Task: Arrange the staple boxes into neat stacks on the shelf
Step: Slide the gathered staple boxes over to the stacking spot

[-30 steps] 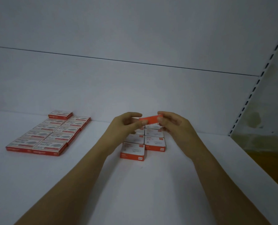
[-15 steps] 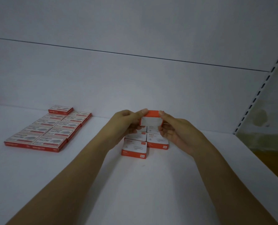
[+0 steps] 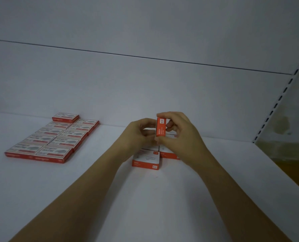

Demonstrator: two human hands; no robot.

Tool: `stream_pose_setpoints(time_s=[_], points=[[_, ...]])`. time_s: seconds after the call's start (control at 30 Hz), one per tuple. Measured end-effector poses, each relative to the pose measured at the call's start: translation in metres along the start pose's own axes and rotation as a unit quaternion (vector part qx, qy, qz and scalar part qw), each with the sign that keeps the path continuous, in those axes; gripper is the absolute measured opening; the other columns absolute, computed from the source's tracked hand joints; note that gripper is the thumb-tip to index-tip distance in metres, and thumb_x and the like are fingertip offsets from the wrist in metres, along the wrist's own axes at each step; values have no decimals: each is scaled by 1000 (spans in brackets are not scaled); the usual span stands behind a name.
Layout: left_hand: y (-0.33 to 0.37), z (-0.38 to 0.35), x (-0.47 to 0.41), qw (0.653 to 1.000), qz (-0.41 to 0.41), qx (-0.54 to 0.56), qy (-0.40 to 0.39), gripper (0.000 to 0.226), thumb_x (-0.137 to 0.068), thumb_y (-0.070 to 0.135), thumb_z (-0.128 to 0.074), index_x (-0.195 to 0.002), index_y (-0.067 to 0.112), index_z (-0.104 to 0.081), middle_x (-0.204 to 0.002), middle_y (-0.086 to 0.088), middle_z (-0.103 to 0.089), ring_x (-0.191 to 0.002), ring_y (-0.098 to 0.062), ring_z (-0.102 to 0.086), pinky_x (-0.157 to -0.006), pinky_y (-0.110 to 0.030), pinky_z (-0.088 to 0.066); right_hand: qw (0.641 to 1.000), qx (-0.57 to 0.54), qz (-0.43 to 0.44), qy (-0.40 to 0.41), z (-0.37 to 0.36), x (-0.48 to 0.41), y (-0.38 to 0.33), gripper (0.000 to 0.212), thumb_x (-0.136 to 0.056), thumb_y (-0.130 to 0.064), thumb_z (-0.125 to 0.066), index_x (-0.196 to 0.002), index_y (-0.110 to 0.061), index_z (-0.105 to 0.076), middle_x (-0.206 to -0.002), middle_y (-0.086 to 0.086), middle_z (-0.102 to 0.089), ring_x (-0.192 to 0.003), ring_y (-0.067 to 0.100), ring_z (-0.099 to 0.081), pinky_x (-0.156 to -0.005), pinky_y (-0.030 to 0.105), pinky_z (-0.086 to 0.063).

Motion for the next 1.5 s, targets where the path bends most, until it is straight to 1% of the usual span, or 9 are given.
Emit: stream_pose_setpoints(time_s=[0.1, 0.2, 0.33, 0.77, 0.9, 1.03, 1.17, 1.33, 1.5], points=[[1, -1, 0, 1000, -6, -11, 0, 38, -79, 0, -70, -104, 26, -60, -100, 15, -67, -76, 3, -68, -62, -12, -54, 999, 31, 11, -8, -2, 0, -3, 48, -76, -8, -72, -118, -28, -56, -114, -12, -47, -91, -4, -50, -77, -1, -40], [-1, 4, -2, 1000, 5, -10, 10, 41, -76, 3, -74, -109, 22, -60, -110, 7, -68, -89, -10, -70, -74, -25, -58, 998, 53, 12, -5, 7, -2, -1, 47, -77, -15, -74, -117, -29, -54, -112, -11, -47, -89, -2, -50, -74, 2, -41], [5, 12, -1, 997, -3, -61, 43, 41, -76, 9, -75, -109, 26, -58, -114, 8, -66, -97, -14, -66, -79, -28, -58, 994, 87, -68, -8, 24, -4, 18, 48, -80, -24, -72, -123, -27, -50, -112, -10, -50, -96, 9, -51, -68, 8, -41], [33, 3, 7, 964, -136, -211, 83, 46, -73, 19, -78, -111, 23, -51, -112, 8, -57, -94, -5, -54, -69, 4, -43, 987, 119, -108, -24, 22, -1, 43, 45, -80, -15, -72, -119, -21, -51, -106, -3, -54, -91, 10, -52, -59, 7, -40], [45, 6, 14, 912, -237, -300, 148, 44, -76, 9, -75, -114, 11, -52, -114, -1, -56, -98, -4, -49, -85, -2, -43, 988, 135, -26, 64, 30, -3, 23, 41, -77, -8, -74, -110, -17, -51, -107, 0, -52, -85, 7, -50, -63, 5, -43], [63, 12, 33, 832, -356, -344, 250, 47, -73, -5, -72, -115, 2, -51, -119, -15, -57, -110, -17, -49, -103, -12, -32, 965, 142, 142, 172, 32, 6, -12, 41, -72, -3, -77, -103, -10, -51, -110, 11, -55, -80, 6, -53, -78, 2, -44], [77, 13, 48, 796, -414, -329, 294, 48, -76, -4, -70, -116, 8, -46, -120, -21, -59, -117, -23, -47, -106, -19, -33, 934, 153, 238, 220, 34, 18, -29, 44, -72, -3, -73, -102, -14, -42, -108, 20, -56, -88, 23, -60, -83, 12, -47], [72, 16, 41, 811, -390, -330, 285, 47, -76, 1, -70, -119, 5, -50, -121, -18, -58, -114, -21, -48, -104, -20, -35, 943, 156, 209, 205, 36, 13, -23, 43, -73, -7, -72, -109, -12, -49, -113, 18, -56, -91, 17, -58, -79, 9, -49], [55, 14, 20, 892, -275, -306, 190, 51, -77, 17, -75, -123, 9, -55, -119, -5, -59, -103, -4, -52, -89, 3, -36, 987, 130, 21, 94, 35, 0, 10, 56, -80, -6, -71, -131, -17, -49, -117, 1, -56, -81, 8, -55, -71, 7, -47]])
Point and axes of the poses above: each hand's wrist, its own x-axis away from the middle knuckle, its own z-axis out of the back of the hand, y = z × x, the point moved 9 cm from there along -x, towards the middle knuckle
